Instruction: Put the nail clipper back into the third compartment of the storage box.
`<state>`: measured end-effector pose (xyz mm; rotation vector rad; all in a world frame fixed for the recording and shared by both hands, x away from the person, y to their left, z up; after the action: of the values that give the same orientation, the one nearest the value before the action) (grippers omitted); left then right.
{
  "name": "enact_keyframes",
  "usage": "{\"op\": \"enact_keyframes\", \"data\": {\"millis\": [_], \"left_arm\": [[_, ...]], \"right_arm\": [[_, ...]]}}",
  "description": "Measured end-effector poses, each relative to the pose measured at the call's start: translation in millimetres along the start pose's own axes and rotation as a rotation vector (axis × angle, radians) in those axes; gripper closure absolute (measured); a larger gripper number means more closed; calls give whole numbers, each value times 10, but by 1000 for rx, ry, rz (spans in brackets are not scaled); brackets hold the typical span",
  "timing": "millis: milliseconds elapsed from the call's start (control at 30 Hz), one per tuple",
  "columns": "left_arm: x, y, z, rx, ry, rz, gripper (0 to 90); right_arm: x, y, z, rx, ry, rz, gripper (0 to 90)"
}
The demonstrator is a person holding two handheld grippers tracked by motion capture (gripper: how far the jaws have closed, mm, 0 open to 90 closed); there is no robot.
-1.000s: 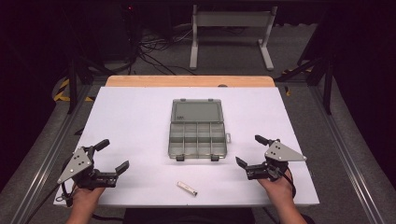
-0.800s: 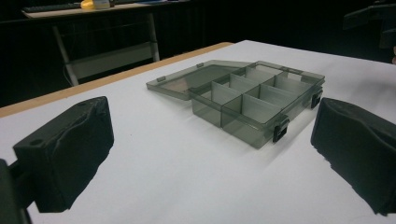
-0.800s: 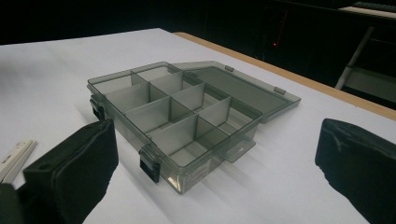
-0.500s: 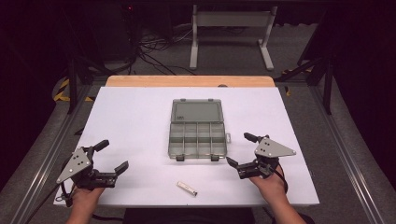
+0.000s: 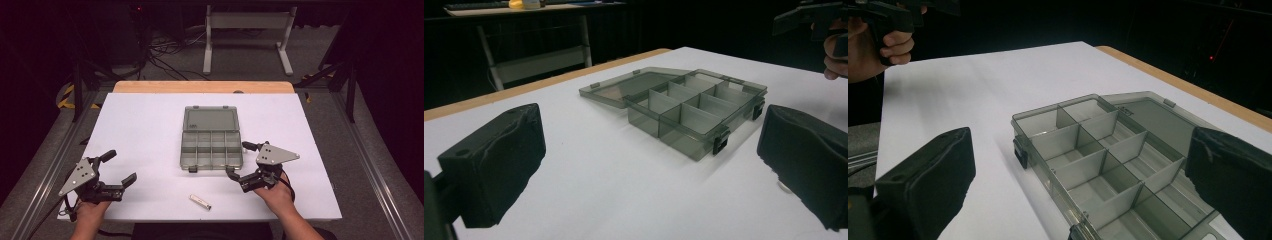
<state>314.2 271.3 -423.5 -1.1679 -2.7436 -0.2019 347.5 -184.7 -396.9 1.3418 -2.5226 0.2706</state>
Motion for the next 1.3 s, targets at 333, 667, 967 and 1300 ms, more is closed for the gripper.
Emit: {"op": "enact_keyframes", "data": {"millis": [333,667,967,1300], "left_arm": [[1,-1,-2,-1,3,0,1],[3,-1,-3,0,2,3,1],[4,2,-6,0,12,11,1],[2,8,-5,3,15,10,1]], "right_arm": [[-85,91,-121,6,43,3,1],[-193,237,-248,-18,133,-57,43],[-307,433,-387,-13,326,-73,103],[-444,537,-436,-2,477,-68,110]]}}
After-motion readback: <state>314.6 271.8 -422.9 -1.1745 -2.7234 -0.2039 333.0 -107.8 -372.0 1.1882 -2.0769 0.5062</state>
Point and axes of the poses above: each handheld gripper's, and its own axes: x roughly backward along the jaws, z roughly out of its underside, y roughly to its left, the point moved 1 cm from there along -x, roughly forward along the jaws, and after that the axes turned 3 degrees about -x, right-handed, at the moved point
